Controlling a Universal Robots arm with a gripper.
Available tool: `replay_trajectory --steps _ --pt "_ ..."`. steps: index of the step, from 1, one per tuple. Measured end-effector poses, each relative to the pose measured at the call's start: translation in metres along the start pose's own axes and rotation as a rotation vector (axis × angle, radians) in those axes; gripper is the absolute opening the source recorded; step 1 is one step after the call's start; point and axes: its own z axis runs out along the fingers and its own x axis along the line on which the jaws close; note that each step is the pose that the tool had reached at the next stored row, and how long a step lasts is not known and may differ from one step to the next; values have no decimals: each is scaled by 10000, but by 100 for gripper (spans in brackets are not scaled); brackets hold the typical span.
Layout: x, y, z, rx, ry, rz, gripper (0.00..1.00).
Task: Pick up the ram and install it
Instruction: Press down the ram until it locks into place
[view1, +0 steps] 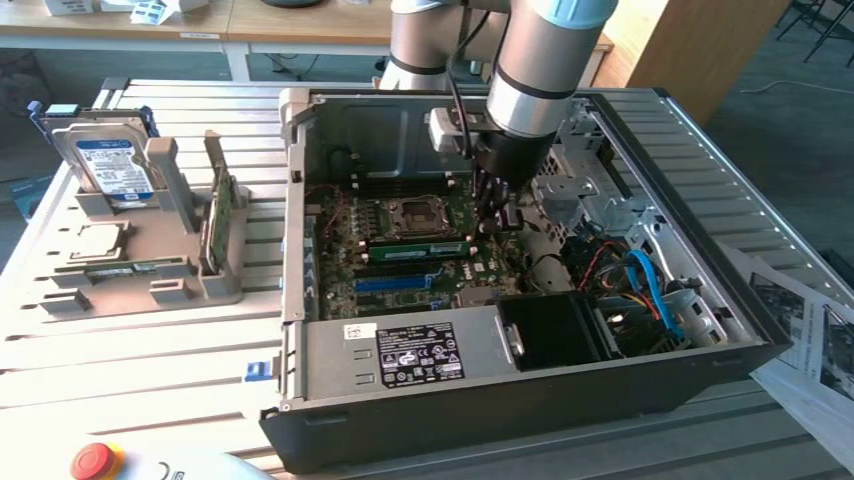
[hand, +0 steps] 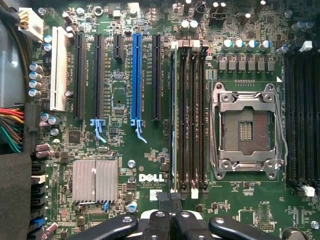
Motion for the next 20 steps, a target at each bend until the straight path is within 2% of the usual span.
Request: replay_trajectory --steps 14,20 --pt "-59 18 14 1 -1 -1 10" --pt "-68 86 19 0 -1 0 10"
